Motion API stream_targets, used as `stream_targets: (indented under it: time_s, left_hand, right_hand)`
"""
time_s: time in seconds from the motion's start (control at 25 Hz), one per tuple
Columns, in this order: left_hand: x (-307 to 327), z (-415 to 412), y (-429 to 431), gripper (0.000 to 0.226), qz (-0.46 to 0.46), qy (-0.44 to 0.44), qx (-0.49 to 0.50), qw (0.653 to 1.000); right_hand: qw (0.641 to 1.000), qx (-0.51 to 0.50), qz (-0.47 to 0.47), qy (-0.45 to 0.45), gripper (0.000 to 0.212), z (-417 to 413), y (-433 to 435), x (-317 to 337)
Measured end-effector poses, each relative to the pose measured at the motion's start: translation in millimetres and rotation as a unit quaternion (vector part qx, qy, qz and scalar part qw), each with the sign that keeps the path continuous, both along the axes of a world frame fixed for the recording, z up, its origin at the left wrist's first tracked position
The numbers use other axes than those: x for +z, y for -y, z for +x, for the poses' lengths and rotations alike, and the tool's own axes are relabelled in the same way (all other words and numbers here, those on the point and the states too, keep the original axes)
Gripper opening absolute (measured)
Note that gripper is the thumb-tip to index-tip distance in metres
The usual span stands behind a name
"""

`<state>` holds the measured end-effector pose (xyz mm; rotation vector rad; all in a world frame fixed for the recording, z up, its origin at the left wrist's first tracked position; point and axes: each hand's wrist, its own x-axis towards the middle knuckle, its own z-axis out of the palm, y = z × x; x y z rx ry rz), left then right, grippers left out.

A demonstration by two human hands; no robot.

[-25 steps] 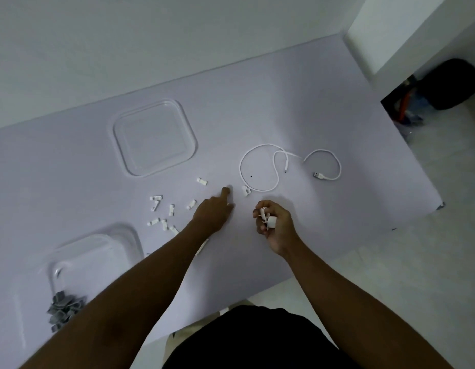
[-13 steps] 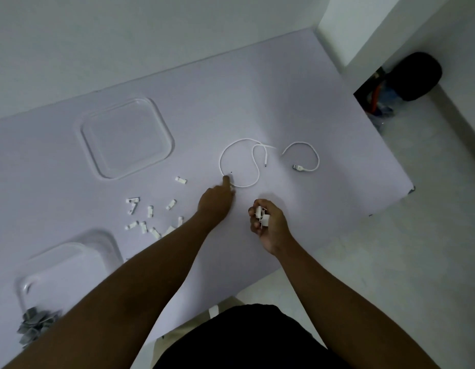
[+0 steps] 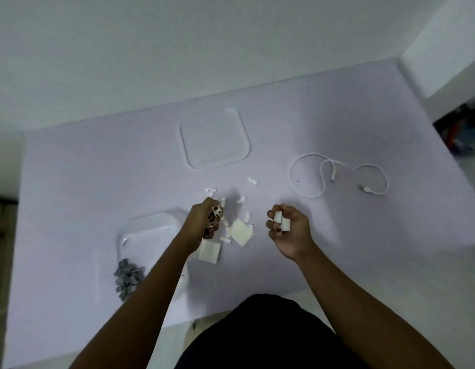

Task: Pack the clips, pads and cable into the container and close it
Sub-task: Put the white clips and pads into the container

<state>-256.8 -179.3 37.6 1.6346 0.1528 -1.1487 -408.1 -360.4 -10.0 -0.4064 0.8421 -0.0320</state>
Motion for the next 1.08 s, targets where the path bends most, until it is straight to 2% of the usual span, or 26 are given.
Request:
stream_targets:
  time_s: [0.12,0.32,0.44,0.6,0.72,0.8,0.92,1.0,1.08]
  left_hand:
    - [0.5,18.7,-89.0,0.027,-0.008,-0.001,0.080,0.997]
    - [-27.2,2.6,-167.7,0.016,0.100,0.010,0.089,0.991]
    - [-54.4,-19.5,-184.0,0.020,0.101,0.021,0.035,0.994]
    - [-71.5,-36.7,-189.3,0.035,0.133,0.126,-0.059,0.981]
    - [-66.5,-36.6,-194.6,0.043,0.122,0.148,-0.082,0.978]
    - [-56.7,-37.3,-200.2,0.054,0.120,0.120,-0.092,0.981]
    - [-40.9,-35.1,-206.1,0.072,0.074,0.009,-0.080,0.994]
    - [-37.6,-31.0,-211.1,0.078,0.038,-0.051,-0.035,0.997]
    - [-37.1,-27.6,-217.7,0.079,0.028,-0.067,0.024,0.997]
  right_hand:
    - [0.997,0.066,-0.028,0.000,0.015,38.0,-48.4,14.8]
    - [0.992,0.110,-0.061,0.014,0.016,69.1,-122.2,43.8]
    - [0.988,0.123,-0.094,-0.027,0.017,69.8,-147.5,43.2]
    - [0.959,0.201,-0.152,-0.128,0.022,63.6,-173.1,38.9]
    - [0.948,0.232,-0.178,-0.126,0.019,63.8,-190.4,43.8]
    - [0.952,0.225,-0.178,-0.103,0.018,67.3,-199.1,45.6]
    - [0.947,0.236,-0.194,-0.101,0.021,73.8,-205.7,41.7]
    - [0.921,0.286,-0.236,-0.119,0.025,77.0,-209.0,38.4]
    - [0.883,0.351,-0.284,-0.128,0.024,80.0,-213.9,36.8]
